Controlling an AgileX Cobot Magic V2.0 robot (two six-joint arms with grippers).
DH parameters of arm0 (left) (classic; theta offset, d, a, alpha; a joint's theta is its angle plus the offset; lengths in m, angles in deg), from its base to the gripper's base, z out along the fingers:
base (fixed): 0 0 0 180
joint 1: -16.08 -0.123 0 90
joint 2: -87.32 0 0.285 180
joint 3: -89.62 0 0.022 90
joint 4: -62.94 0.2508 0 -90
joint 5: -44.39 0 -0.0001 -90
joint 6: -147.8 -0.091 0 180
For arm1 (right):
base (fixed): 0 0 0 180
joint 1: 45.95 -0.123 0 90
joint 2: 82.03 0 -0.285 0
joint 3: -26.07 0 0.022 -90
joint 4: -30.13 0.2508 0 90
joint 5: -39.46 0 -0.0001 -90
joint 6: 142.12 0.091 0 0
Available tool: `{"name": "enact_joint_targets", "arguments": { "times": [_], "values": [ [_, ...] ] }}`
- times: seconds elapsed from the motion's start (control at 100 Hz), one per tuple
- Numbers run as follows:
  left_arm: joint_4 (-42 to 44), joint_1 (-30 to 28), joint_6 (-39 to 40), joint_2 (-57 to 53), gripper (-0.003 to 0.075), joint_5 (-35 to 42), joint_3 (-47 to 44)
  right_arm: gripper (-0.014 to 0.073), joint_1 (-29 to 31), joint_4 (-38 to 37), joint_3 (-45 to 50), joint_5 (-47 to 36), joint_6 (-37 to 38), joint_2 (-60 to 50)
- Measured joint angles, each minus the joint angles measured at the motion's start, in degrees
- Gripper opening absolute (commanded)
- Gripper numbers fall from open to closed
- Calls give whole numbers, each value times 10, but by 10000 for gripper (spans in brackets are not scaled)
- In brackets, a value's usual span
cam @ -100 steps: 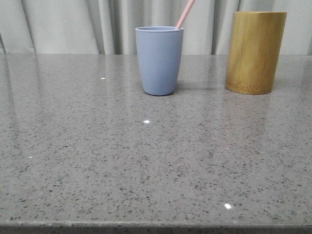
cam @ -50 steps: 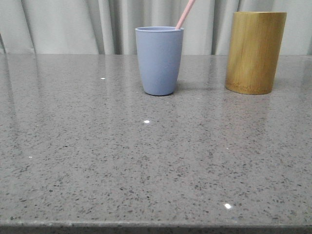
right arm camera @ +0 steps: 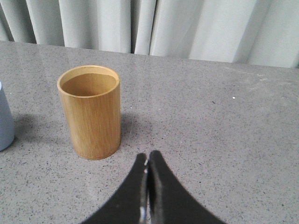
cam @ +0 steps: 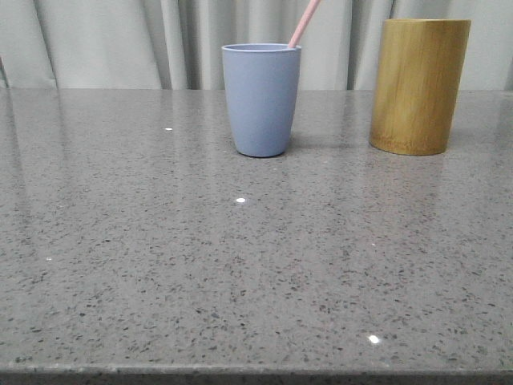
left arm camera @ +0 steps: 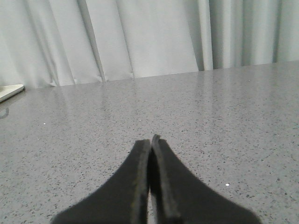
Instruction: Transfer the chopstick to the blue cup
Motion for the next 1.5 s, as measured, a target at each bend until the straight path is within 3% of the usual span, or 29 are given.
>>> {"name": "enact_joint_targets", "arguments": {
  "times": [0.76,1.01,1.25,1.5],
  "values": [
    [1,0,0,0,-19,0,0,-67,1,-1,30,-5,-5,-34],
    [1,0,0,0,-19,0,0,-67,1,18,147,-52,-39,-162],
    [1,0,0,0,-19,0,0,-67,9,99,301,-80,-126,-322],
    [1,0,0,0,-19,-1,0,-67,49,128,401,-140,-139,-346]
  ]
}}
